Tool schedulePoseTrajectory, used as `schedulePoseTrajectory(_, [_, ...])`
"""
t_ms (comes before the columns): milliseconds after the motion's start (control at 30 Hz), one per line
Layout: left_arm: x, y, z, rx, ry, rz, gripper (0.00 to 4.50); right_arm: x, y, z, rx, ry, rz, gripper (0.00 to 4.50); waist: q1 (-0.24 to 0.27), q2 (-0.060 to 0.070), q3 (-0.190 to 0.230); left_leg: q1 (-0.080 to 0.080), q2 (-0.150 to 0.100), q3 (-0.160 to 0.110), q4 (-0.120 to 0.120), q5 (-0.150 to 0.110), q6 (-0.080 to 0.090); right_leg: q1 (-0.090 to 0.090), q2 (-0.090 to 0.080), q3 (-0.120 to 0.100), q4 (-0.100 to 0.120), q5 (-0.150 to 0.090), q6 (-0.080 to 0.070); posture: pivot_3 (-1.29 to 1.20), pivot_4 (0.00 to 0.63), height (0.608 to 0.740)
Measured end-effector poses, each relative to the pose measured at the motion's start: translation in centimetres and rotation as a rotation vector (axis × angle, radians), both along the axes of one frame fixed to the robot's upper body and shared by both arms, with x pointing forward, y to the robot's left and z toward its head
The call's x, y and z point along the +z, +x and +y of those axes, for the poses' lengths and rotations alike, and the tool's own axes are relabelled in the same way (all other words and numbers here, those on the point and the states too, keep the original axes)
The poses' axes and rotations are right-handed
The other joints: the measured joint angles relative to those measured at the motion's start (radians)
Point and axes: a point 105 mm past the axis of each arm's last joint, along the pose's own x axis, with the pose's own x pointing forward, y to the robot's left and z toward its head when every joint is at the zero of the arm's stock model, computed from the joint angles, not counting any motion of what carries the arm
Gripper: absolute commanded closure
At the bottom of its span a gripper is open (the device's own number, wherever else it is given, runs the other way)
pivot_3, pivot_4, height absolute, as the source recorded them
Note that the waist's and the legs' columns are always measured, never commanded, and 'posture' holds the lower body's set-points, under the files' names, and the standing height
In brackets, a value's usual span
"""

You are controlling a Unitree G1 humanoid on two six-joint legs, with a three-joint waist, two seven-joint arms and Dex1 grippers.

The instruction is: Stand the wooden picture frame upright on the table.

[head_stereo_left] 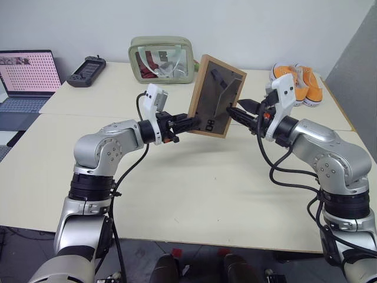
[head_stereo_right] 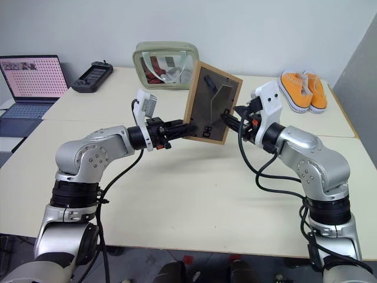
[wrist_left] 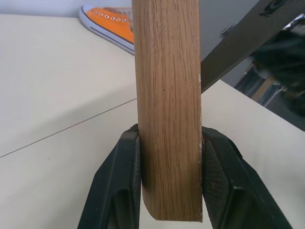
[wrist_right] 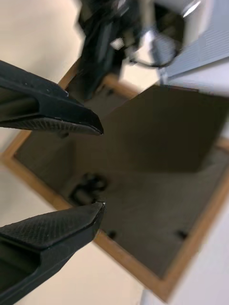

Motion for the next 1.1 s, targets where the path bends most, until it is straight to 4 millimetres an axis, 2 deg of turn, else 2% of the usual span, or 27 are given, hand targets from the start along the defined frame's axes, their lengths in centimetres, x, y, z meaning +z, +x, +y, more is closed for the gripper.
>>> schedulePoseTrajectory(167, [0.1,-0.3,-0.4,-0.014,-0.025,0.031,3.18,-0.7,0.5,-2.7,-0.067,-0.236,-0.133,2.15,0.001,0.0,0.0,0.0,0.0,0.0,0.0,0.0,0.0,0.0,0.0,0.0,-0.001,0.0,0.0,0.0,0.15,0.74])
schedulePoseTrajectory(300, [-0.1,-0.6,0.5,-0.006,-0.065,0.142,3.18,-3.2,-0.3,-6.5,-0.079,-0.611,-0.321,2.15,0.003,0.0,0.0,-0.001,-0.001,0.001,0.001,0.0,0.0,0.0,-0.001,0.001,-0.001,0.0,0.0,0.0,0.15,0.74])
schedulePoseTrajectory(367, [-0.5,-1.0,1.1,-0.008,-0.058,0.203,3.18,-3.6,-0.4,-7.5,-0.065,-0.749,-0.418,2.15,-0.001,0.0,0.0,0.0,-0.001,0.001,0.001,0.0,0.0,0.0,-0.001,0.001,-0.001,0.0,0.0,0.0,0.15,0.74])
schedulePoseTrajectory(400, [-0.9,-1.3,1.1,-0.017,-0.054,0.252,3.18,-3.4,-0.5,-7.8,-0.049,-0.827,-0.501,1.99,-0.007,0.0,0.0,0.001,-0.001,0.001,0.001,0.0,0.0,0.0,-0.001,0.001,0.0,0.0,0.0,0.0,0.15,0.74])
schedulePoseTrajectory(467, [-1.6,-2.0,1.0,-0.045,-0.066,0.354,3.18,-3.5,-0.6,-8.0,-0.001,-0.955,-0.637,1.62,-0.014,0.0,0.0,0.001,0.0,0.001,0.003,0.0,0.0,0.001,0.0,0.001,0.001,0.0,0.0,0.0,0.15,0.74])
schedulePoseTrajectory(600, [-2.9,-2.9,1.5,-0.055,-0.086,0.551,3.18,-4.7,-0.3,-7.7,0.071,-1.088,-0.818,0.84,-0.026,-0.001,0.0,0.001,0.0,0.001,0.009,0.0,0.0,0.001,0.0,0.001,0.005,0.0,0.0,0.0,0.15,0.74])
schedulePoseTrajectory(700, [-3.4,-4.2,1.2,-0.115,-0.073,0.619,3.18,-5.6,0.0,-7.3,0.116,-1.181,-0.956,0.84,-0.025,-0.001,0.0,0.001,-0.001,0.0,0.011,0.002,-0.003,0.001,0.0,0.002,0.009,0.0,0.0,0.0,0.15,0.74])
schedulePoseTrajectory(800, [-2.9,-5.0,1.1,-0.167,-0.085,0.621,3.18,-6.2,-0.2,-6.6,0.163,-1.22,-1.111,0.84,-0.023,-0.001,0.0,0.001,-0.001,-0.001,0.013,0.002,-0.004,0.001,-0.001,0.002,0.012,0.0,0.0,0.0,0.15,0.74])
schedulePoseTrajectory(1100, [-2.9,-5.9,0.6,-0.23,-0.102,0.701,3.18,-6.2,-0.3,-3.8,0.106,-1.061,-1.38,0.84,-0.023,-0.001,0.0,0.002,-0.002,-0.001,0.015,0.002,-0.004,0.001,-0.001,0.002,0.015,0.0,0.0,0.0,0.15,0.74])
